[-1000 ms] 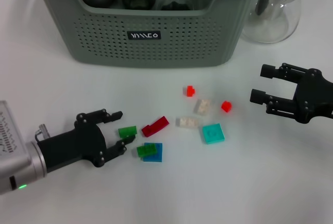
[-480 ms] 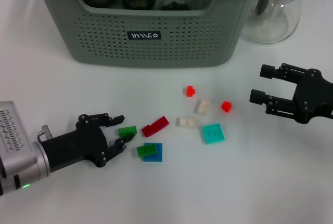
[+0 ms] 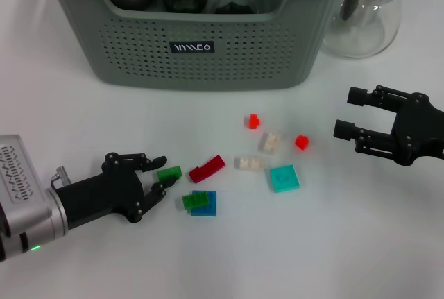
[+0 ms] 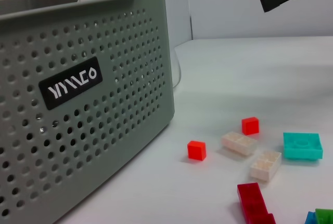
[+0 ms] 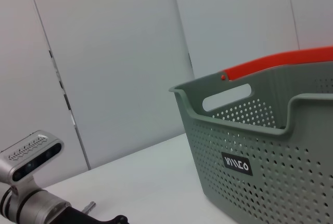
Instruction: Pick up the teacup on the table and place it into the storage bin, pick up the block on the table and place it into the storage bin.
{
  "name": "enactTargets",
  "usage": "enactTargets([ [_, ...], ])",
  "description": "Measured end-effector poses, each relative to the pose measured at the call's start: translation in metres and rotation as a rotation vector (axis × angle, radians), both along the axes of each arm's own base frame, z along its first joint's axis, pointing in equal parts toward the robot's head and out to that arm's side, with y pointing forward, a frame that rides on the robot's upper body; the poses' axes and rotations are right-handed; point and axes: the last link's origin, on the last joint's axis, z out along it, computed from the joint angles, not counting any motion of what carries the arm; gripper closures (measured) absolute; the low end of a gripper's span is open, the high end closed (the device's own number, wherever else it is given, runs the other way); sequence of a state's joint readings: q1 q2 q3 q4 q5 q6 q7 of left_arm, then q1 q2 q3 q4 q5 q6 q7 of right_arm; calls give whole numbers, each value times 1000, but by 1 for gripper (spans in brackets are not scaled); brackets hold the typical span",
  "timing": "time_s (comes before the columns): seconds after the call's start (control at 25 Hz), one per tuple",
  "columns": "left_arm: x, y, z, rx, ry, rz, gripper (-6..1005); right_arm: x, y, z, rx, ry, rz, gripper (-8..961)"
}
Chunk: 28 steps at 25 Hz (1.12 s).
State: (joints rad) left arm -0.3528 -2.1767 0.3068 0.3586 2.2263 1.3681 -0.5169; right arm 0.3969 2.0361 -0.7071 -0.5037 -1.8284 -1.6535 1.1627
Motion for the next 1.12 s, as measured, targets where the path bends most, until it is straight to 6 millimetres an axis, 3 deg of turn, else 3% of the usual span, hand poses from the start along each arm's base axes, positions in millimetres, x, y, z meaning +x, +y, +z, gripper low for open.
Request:
enactTargets([
  [0.56,3,-2,9,-13,-58,22,837,1,0,1,0,-1,-1,189],
  [0.8,11,-2,45,-59,-183,33,831,1,0,1,2,1,-1,189],
  [0.96,33,-6,78,-147,-325,-50,828,0,1,1,2,1,2,188],
  [1.0,33,-6,78,-147,-325,-50,827,-1,1,1,2,1,3,188],
  [1.12,61,12,108,-219,-480,-75,824,-1,2,1,2,1,5,188],
])
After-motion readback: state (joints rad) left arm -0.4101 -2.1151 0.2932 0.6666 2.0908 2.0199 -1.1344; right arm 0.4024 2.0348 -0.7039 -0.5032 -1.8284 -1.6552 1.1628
